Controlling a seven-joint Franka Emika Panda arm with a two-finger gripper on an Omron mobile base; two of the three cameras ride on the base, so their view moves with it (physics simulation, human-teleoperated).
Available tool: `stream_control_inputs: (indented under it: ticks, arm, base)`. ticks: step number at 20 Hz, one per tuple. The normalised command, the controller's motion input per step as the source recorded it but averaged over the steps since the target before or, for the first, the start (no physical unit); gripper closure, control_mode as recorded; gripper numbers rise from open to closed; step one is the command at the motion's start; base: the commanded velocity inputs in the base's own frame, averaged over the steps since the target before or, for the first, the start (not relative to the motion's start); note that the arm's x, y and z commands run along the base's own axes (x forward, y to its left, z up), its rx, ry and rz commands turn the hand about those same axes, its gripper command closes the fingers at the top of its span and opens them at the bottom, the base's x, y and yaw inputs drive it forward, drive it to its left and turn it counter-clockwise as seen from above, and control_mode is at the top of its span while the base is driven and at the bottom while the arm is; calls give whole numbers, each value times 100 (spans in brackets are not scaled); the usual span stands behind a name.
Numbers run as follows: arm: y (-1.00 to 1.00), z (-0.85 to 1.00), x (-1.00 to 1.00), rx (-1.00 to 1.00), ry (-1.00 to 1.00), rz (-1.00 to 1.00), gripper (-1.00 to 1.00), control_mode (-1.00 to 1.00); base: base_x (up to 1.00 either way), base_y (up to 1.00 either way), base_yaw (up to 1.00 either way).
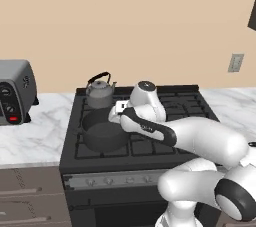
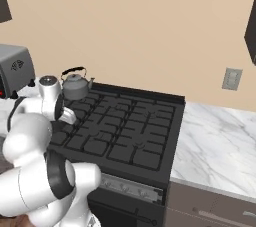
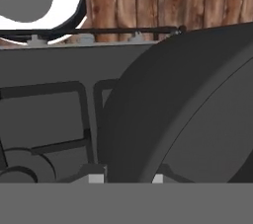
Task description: Pick the kettle from the cabinet and place it on a stove burner. Then pick the pot from the counter and place it on another stove burner. Finally, turn both burners on.
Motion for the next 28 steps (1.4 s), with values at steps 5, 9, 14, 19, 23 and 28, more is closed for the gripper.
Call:
stream_control_inputs:
  ticks: [5,9,14,19,23,28]
  arm:
    - [13,-20,25,0,0,0,100,-100]
    - [17,-13,23,0,0,0,100,-100]
    - [8,-7,14,0,0,0,100,-100]
    - [2,-6,6,0,0,0,100,-100]
    - [0,-9,2,0,0,0,100,-100]
    - [0,-10,9,0,0,0,100,-100]
  base:
    - [0,0,0]
    - [0,0,0]
    - [0,0,0]
    - [0,0,0]
    - [0,0,0]
    - [0,0,0]
